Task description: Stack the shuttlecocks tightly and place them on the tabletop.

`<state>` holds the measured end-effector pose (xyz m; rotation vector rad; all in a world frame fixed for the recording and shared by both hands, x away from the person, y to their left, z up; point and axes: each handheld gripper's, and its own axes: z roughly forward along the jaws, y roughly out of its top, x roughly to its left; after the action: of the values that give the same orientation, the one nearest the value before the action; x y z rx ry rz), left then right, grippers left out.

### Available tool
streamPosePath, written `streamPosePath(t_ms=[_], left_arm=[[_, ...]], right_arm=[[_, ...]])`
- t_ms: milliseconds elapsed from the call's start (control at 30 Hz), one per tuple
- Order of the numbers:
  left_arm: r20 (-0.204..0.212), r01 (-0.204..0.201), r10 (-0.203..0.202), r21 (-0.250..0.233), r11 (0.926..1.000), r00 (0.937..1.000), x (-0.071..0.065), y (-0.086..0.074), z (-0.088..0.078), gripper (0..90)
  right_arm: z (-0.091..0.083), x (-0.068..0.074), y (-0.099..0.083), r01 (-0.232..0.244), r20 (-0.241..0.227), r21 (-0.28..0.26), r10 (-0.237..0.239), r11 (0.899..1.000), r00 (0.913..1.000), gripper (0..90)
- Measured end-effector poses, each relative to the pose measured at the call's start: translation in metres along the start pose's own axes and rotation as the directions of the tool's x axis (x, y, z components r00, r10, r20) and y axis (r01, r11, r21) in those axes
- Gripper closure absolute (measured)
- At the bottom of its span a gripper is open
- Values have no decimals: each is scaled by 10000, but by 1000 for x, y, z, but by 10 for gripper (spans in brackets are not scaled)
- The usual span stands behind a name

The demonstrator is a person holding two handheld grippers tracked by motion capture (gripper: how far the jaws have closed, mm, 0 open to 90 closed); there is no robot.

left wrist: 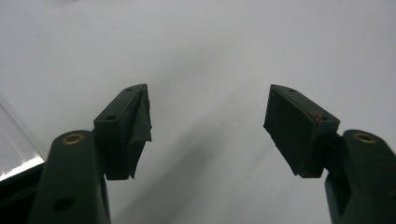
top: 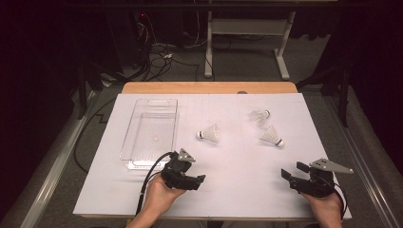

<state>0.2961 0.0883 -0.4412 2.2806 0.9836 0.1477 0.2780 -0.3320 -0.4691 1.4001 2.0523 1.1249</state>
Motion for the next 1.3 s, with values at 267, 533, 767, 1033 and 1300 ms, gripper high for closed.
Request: streamPosePath(t_ms=[267,533,767,1033,1300], left_arm=[[-27,28,-28,-109,9999,10000,0,-5,-5,324],[-110,48,-50,-149,9999,9999,0,-12,-10,328],[-173,81,-84,-204,9998,9998,1,-18,-12,328],[-281,34,-45,-375,9993,9996,0,-22,-15,335],[-342,112,-126,-395,9992,9993,2,-26,-19,336]], right_arm=[[0,0,0,31,-10,-6,-31,10000,10000,278],[0,0,0,10,-4,-9,-10,10000,10000,277],[0,0,0,23,1,-5,-23,10000,10000,277],[-1,0,0,2,20,-11,-2,10000,10000,277],[-1,0,0,7,12,-10,-7,10000,10000,277]])
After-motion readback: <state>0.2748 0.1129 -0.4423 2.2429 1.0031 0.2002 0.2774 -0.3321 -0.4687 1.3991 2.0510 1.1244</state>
